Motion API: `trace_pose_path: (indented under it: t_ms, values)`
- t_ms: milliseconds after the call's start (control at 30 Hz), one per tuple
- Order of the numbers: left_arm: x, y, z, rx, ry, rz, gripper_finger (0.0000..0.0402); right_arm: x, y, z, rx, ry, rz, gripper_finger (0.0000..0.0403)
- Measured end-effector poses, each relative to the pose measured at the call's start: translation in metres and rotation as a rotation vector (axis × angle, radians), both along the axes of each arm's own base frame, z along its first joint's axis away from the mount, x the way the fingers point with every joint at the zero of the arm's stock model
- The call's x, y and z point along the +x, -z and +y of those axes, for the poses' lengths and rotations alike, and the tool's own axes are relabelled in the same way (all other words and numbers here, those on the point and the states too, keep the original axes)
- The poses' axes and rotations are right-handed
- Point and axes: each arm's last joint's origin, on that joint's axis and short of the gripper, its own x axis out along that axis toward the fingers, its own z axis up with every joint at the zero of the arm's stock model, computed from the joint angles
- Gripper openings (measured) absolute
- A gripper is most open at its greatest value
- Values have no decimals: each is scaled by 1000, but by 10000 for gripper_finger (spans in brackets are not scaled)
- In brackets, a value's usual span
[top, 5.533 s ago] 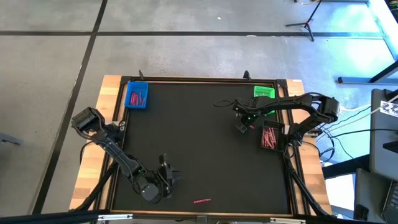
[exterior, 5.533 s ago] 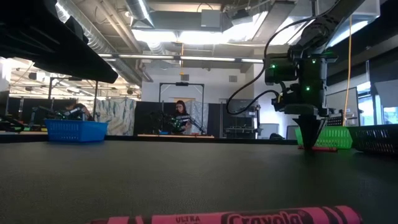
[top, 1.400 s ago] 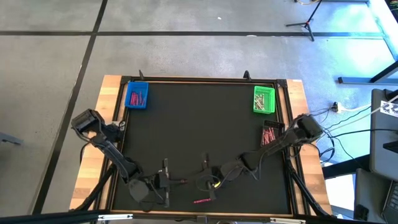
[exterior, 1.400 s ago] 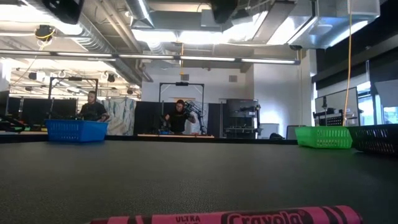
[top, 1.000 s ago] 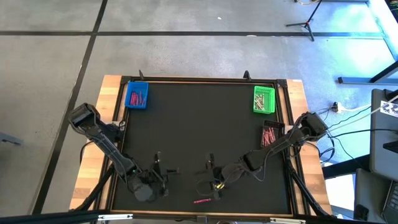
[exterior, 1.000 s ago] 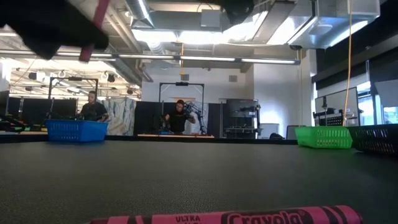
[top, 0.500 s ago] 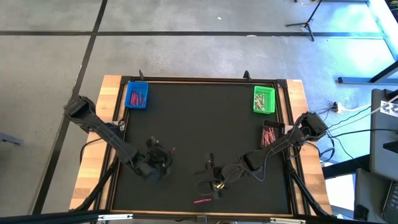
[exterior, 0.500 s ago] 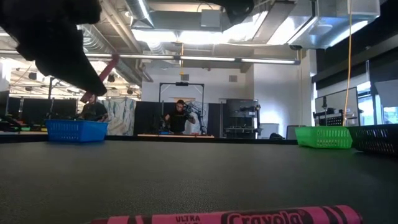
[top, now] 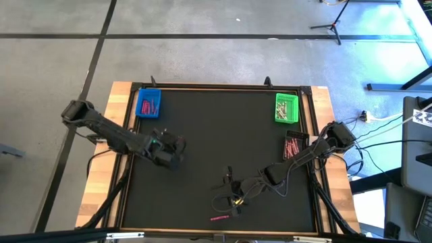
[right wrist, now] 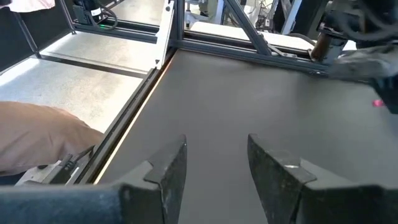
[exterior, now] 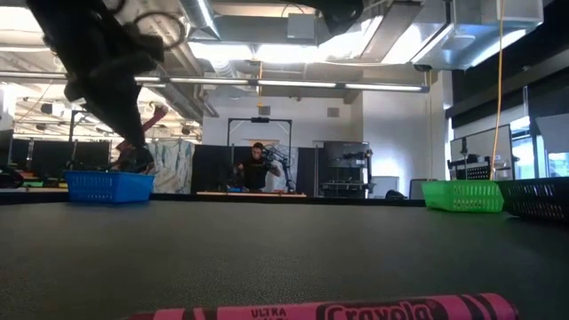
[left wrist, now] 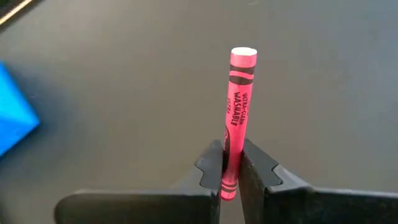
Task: Sort crayons
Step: Put the red crayon into the blue bin
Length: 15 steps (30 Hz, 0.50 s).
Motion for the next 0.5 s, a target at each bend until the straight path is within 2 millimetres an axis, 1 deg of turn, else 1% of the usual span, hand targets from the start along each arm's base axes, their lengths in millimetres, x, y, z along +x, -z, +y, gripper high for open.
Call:
trace_pose_path:
  t_ms: [100,300,500]
  values:
    - [-5,-1,18,-3,-70,77,16,0,0,0,0,0,0,170]
    - [-16,-3,53,44,-205,246,16,0,0,0,-5,0,0,170]
    - [-18,-5,79,184,-286,279,16,0,0,0,-12,9,-3,170]
